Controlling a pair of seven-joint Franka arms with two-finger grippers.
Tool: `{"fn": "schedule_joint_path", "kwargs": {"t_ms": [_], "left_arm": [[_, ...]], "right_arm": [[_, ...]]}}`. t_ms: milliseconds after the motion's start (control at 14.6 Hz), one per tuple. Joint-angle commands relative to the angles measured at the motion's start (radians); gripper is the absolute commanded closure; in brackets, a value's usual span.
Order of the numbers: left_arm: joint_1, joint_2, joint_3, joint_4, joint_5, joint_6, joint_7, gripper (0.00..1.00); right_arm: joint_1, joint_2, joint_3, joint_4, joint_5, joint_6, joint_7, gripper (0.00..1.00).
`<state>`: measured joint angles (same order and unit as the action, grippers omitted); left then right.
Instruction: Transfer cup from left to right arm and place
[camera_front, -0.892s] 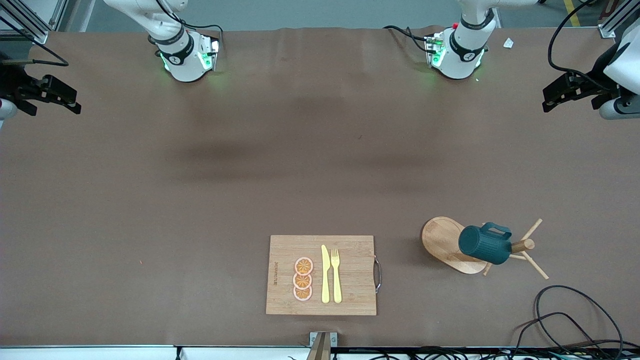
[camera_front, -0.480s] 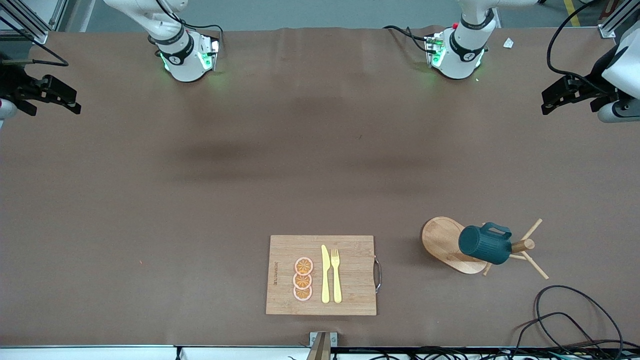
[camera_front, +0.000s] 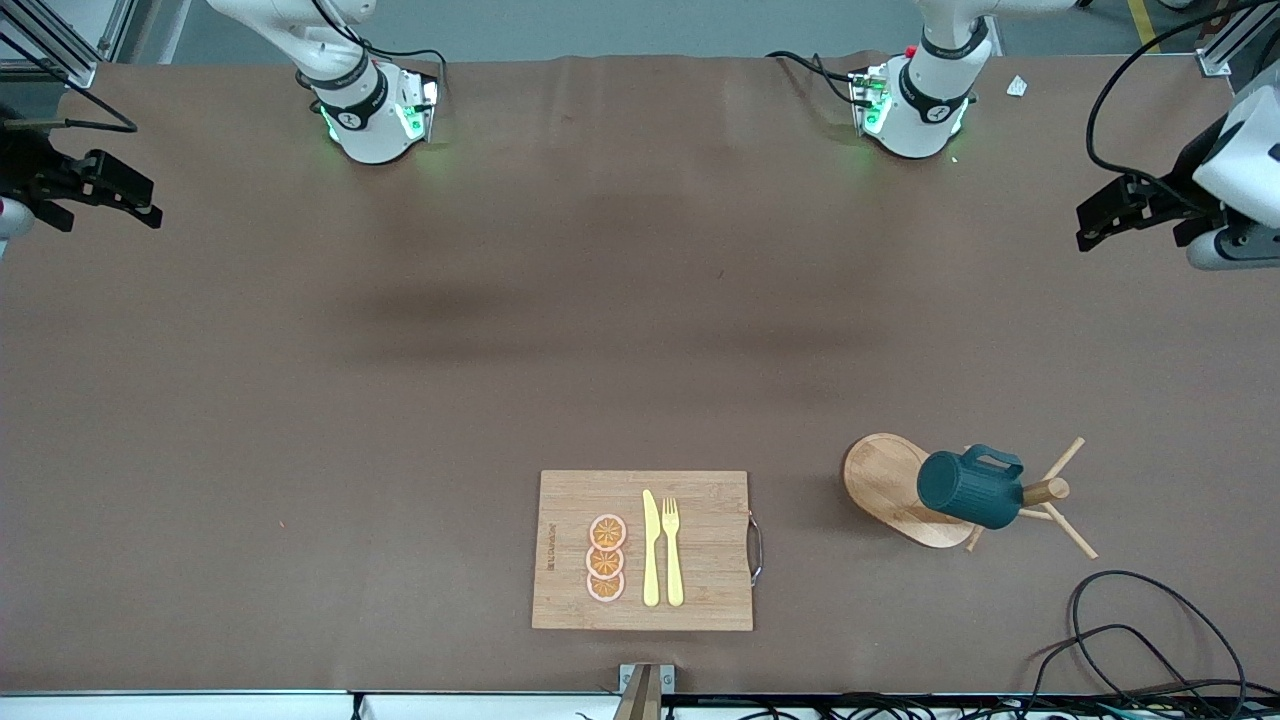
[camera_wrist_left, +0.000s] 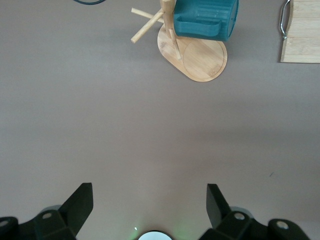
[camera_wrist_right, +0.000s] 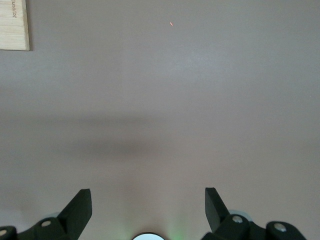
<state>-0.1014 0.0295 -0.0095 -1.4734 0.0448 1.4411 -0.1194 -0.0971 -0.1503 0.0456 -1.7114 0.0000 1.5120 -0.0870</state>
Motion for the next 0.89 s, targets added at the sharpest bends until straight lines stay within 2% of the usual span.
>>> {"fn": "schedule_joint_path", "kwargs": {"t_ms": [0, 137, 343, 480, 618, 824], "left_arm": [[0.006, 0.052, 0.000, 0.042, -0.010, 0.040, -0.025, 0.00], [0.009, 0.073, 0.002, 0.042, -0.038, 0.116, -0.104, 0.00], [0.083, 0.116, 0.002, 0.024, -0.188, 0.217, -0.287, 0.00], [0.091, 0.138, 0.002, 0.001, -0.220, 0.272, -0.354, 0.00], [0.106, 0.138, 0.000, -0.062, -0.236, 0.350, -0.428, 0.00], [0.111, 0.127, 0.000, -0.180, -0.321, 0.479, -0.541, 0.00]], "right_arm": [[0.002, 0.005, 0.000, 0.013, 0.006, -0.006, 0.006, 0.00], [0.002, 0.005, 0.000, 0.013, 0.006, -0.007, 0.007, 0.00], [0.002, 0.005, 0.000, 0.013, 0.006, -0.006, 0.007, 0.00], [0.002, 0.005, 0.000, 0.013, 0.006, -0.006, 0.007, 0.00], [0.002, 0.005, 0.000, 0.013, 0.006, -0.007, 0.007, 0.00], [0.002, 0.005, 0.000, 0.013, 0.008, -0.010, 0.007, 0.00]]}}
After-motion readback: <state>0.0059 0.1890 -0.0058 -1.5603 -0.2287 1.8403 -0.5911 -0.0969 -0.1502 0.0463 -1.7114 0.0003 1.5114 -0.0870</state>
